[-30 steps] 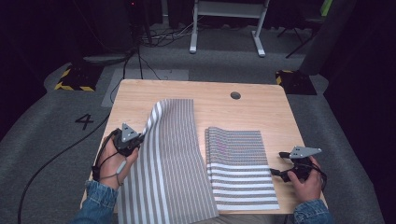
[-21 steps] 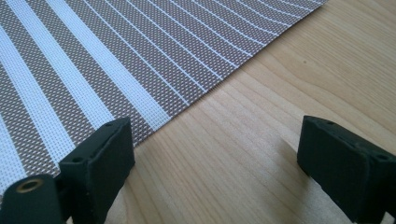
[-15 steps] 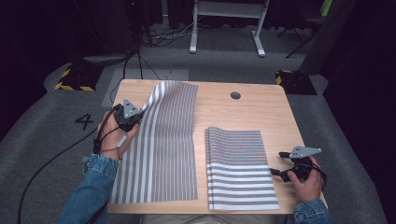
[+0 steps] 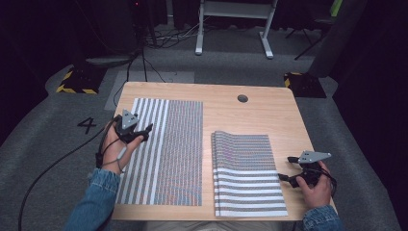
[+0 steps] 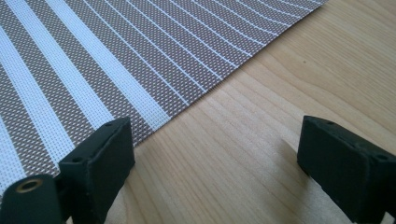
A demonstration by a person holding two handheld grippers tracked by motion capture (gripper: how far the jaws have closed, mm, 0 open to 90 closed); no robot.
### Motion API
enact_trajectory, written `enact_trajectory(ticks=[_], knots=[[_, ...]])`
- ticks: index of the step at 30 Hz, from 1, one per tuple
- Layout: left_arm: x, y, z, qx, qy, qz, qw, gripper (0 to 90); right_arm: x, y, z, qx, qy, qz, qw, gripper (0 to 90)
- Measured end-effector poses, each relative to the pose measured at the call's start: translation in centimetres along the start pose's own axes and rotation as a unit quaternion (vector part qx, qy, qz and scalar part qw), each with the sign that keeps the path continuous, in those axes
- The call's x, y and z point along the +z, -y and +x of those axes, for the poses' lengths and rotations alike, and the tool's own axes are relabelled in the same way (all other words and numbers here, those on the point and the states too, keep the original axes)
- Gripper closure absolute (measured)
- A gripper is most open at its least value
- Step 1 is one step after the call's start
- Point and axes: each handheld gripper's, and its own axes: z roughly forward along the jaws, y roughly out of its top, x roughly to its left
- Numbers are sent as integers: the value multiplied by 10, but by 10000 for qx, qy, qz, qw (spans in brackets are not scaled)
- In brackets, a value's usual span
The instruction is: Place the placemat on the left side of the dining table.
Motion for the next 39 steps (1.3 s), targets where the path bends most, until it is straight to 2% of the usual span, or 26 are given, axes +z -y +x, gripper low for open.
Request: enact_trajectory(ticks=[1, 5, 6, 9, 14, 16, 18, 22, 27, 39], knots=[[-1, 5, -8, -166, 117, 110, 9997, 318, 0, 0, 0, -1, -1, 0, 10000, 111], [-1, 26, -41, -311, 433, 527, 9972, 296, 0, 0, 0, -3, 0, -1, 10000, 111], [0, 31, -49, -404, 458, 624, 9962, 298, 0, 0, 0, -7, 7, -3, 10000, 111], [4, 46, -66, -343, 455, 931, 9940, 298, 0, 0, 0, -1, -1, -1, 10000, 111], [15, 61, -77, -256, 576, 1024, 9927, 251, 0, 0, 0, 1, 0, -1, 10000, 111], [19, 68, -78, -230, 607, 1170, 9910, 278, 0, 0, 0, -5, 9, -3, 10000, 111], [19, 70, -78, -241, 502, 1150, 9918, 297, 0, 0, 0, -1, -2, -1, 10000, 111], [19, 69, -79, -335, 379, 1174, 9918, 308, 0, 0, 0, -2, -2, -1, 10000, 111], [20, 70, -76, -471, 309, 1135, 9919, 310, 0, 0, 0, -1, -1, 1, 10000, 111], [22, 71, -44, -441, 311, 1142, 9920, 316, 0, 0, 0, -2, -1, -1, 10000, 111]])
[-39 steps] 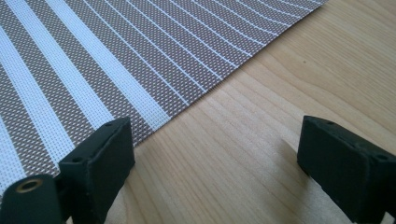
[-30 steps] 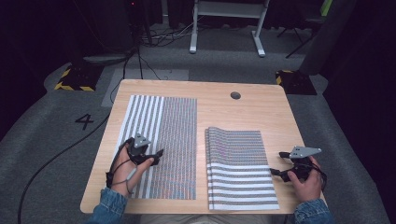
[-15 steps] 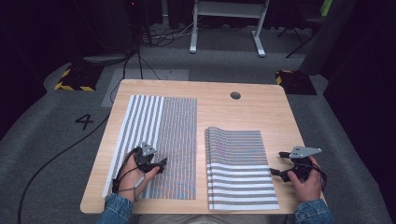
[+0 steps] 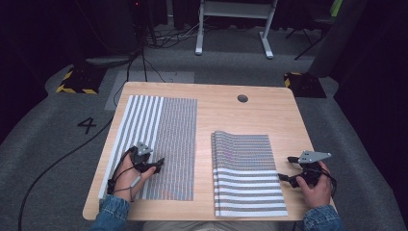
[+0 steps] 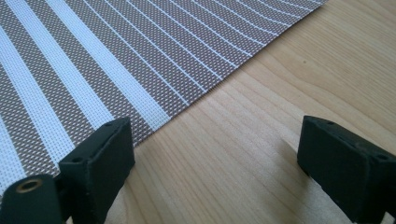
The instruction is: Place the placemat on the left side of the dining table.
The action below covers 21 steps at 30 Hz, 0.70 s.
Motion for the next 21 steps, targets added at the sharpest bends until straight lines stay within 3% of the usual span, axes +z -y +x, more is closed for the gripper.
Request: enact_trajectory(ticks=[7, 21], knots=[[3, -4, 18, -5, -2, 2, 10000, 315, 0, 0, 0, 3, 1, 0, 10000, 111], [6, -8, 28, -16, -31, 19, 10000, 314, 0, 0, 0, 0, 4, -1, 10000, 111]])
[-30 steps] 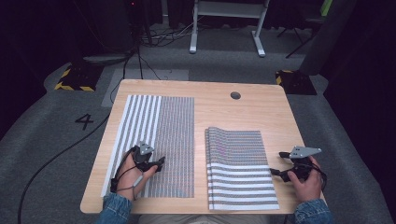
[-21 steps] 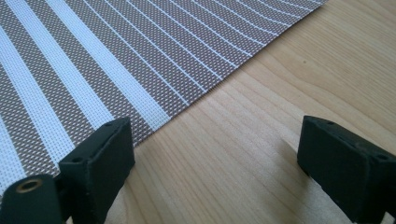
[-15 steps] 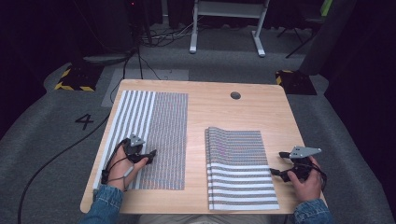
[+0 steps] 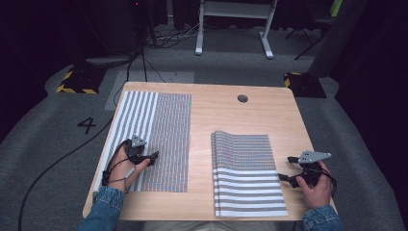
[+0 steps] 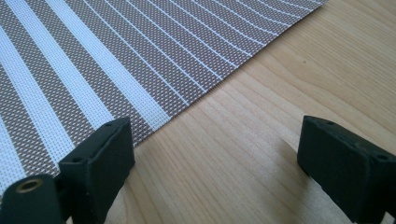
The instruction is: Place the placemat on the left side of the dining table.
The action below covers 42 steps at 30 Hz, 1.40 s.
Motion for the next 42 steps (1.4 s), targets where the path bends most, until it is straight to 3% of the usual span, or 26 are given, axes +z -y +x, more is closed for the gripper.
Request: enact_trajectory(ticks=[3, 4, 6, 11, 18, 25, 30, 34, 42], knots=[[0, 0, -1, 67, -107, 6, 9999, 272, 0, 0, 0, 3, -5, 1, 10000, 111], [-2, -1, -2, 138, -245, 81, 9996, 261, 0, 0, 0, 1, -4, 2, 10000, 111], [-7, -3, -4, 186, -256, 2, 9995, 263, 0, 0, 0, 3, -3, 2, 10000, 111], [-30, -11, -16, 121, -148, -289, 9994, 276, 0, 0, 0, -1, 2, 0, 10000, 111], [-61, -15, -46, 279, -11, -601, 9978, 280, 0, 0, 0, 4, -4, 1, 10000, 110], [-71, -13, -74, 425, 363, -543, 9970, 278, 0, 0, 0, 2, -3, 1, 10000, 111], [-78, -11, -91, 664, 743, -561, 9934, 278, 0, 0, 0, 1, -3, 2, 10000, 111], [-81, -9, -101, 857, 901, -572, 9906, 277, 0, 0, 0, 2, -4, 2, 10000, 111], [-75, -1, -122, 1053, 1225, -479, 9857, 275, 0, 0, 0, 1, -4, 1, 10000, 111]])
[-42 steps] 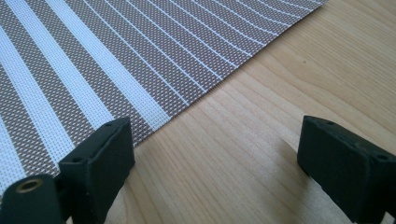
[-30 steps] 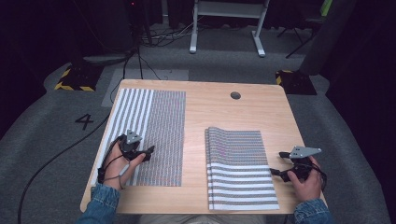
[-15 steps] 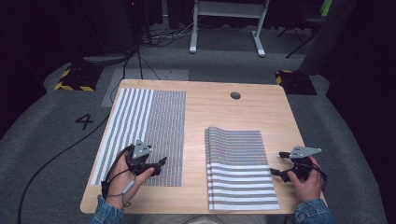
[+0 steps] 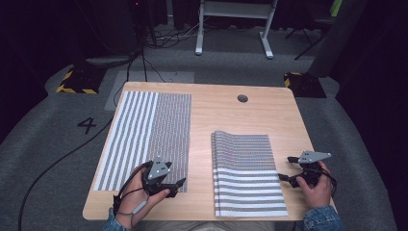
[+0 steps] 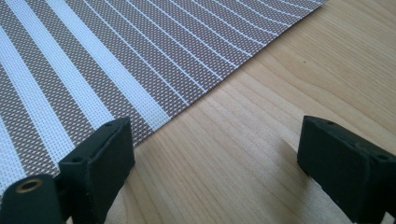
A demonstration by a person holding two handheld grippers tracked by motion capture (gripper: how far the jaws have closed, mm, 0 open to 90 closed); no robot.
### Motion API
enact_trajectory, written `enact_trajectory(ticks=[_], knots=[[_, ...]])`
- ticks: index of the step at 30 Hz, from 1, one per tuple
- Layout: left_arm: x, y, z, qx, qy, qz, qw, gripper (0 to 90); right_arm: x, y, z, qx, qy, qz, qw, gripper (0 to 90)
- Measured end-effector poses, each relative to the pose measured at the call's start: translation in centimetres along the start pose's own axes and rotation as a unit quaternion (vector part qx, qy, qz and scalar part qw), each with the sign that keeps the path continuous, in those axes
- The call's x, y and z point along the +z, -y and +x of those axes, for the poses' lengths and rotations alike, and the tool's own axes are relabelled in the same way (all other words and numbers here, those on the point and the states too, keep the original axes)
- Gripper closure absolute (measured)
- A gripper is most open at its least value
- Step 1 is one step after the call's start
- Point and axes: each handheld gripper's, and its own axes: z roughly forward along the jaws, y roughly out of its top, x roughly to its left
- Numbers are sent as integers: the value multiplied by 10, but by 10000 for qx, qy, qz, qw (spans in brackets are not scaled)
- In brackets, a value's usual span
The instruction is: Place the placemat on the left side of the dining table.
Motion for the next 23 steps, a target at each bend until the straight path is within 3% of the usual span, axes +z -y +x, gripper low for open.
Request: enact_trajectory(ticks=[10, 15, 18, 20, 23], knots=[[30, 9, -21, 193, 476, 221, 9984, 276, 0, 0, 0, -2, -7, 1, 10000, 109], [48, 15, -29, 321, 638, 437, 9965, 277, 0, 0, 0, -1, -8, 4, 10000, 109], [54, 17, -34, 293, 712, 614, 9951, 279, 0, 0, 0, -3, -6, 2, 10000, 109], [60, 17, -37, 403, 784, 578, 9944, 278, 0, 0, 0, -1, -6, 2, 10000, 109], [66, 18, -43, 488, 858, 723, 9925, 277, 0, 0, 0, -5, -3, 0, 10000, 109]])
